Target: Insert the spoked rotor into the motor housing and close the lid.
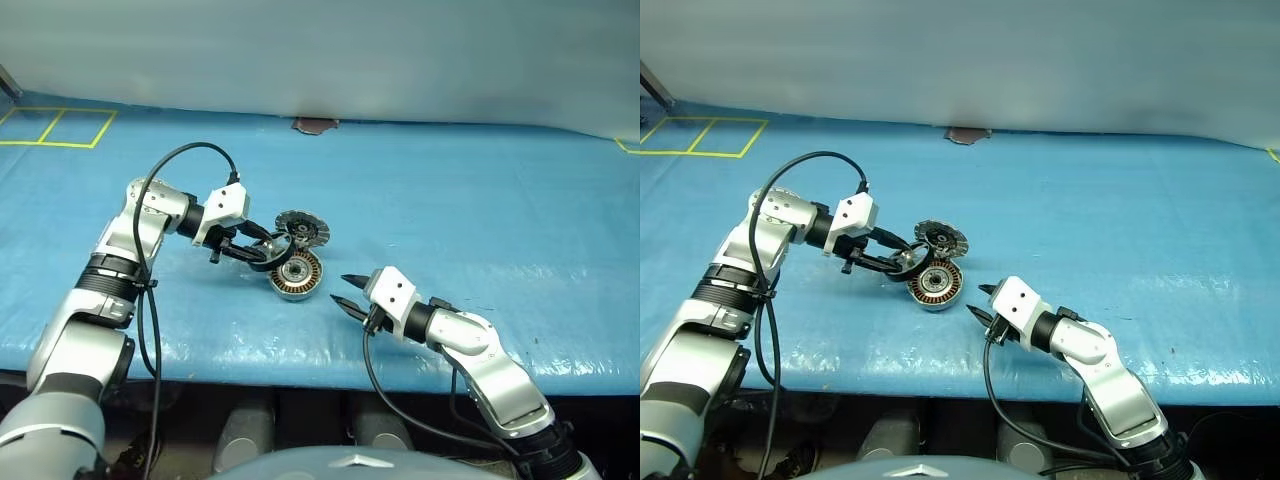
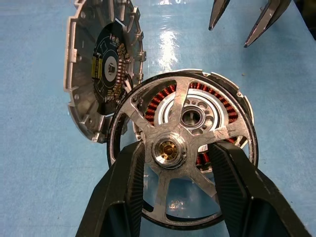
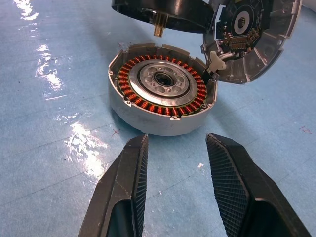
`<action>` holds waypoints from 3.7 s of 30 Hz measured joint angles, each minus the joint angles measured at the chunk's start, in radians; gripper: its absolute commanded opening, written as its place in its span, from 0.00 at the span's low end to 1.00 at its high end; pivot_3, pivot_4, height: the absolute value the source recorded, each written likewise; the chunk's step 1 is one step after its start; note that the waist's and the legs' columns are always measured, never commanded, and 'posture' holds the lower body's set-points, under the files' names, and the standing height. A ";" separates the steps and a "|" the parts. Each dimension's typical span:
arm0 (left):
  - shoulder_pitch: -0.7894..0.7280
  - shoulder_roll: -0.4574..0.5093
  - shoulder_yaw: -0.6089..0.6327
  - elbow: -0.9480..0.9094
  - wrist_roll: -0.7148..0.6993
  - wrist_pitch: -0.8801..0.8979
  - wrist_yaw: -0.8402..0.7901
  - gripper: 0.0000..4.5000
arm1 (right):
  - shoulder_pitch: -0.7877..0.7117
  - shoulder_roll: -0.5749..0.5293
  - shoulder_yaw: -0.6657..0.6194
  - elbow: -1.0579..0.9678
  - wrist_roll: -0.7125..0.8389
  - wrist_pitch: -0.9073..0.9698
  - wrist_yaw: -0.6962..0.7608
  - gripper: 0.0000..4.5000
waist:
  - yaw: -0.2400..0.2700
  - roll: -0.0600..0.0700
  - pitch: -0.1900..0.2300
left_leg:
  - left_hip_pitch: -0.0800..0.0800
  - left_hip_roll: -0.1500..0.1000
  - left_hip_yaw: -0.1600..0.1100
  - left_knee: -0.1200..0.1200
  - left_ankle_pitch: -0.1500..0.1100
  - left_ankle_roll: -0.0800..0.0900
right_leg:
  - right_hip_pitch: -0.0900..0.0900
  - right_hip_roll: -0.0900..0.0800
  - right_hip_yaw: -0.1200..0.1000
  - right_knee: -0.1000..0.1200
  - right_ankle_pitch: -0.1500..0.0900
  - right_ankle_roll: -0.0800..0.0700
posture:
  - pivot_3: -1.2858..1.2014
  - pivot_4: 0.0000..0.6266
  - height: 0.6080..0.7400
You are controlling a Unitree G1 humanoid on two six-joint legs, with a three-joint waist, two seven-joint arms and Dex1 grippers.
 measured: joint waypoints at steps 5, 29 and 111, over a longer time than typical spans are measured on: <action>-0.007 0.006 0.023 -0.026 -0.040 0.054 -0.026 0.45 | 0.000 0.000 0.000 0.002 0.000 0.000 0.000 0.44 | 0.000 0.000 0.000 | 0.000 0.000 0.000 0.000 0.000 0.000 | 0.000 0.000 0.000 0.000 0.000 0.000 | 0.52 0.24 1.00; -0.021 -0.028 0.019 -0.055 -0.061 0.134 -0.050 0.45 | 0.033 -0.006 -0.015 0.005 -0.005 0.000 -0.018 0.44 | -0.001 0.000 0.000 | 0.000 0.000 0.000 0.000 0.000 0.000 | 0.000 0.000 0.000 0.000 0.000 0.000 | 0.52 0.24 1.00; -0.137 -0.142 -0.059 0.217 0.100 -0.113 -0.056 0.82 | 0.053 0.056 -0.006 0.072 -0.025 -0.080 -0.075 0.44 | 0.001 0.000 0.000 | 0.000 -0.001 0.000 0.004 0.000 0.000 | 0.002 0.000 0.000 0.000 0.000 0.001 | 0.52 0.24 1.00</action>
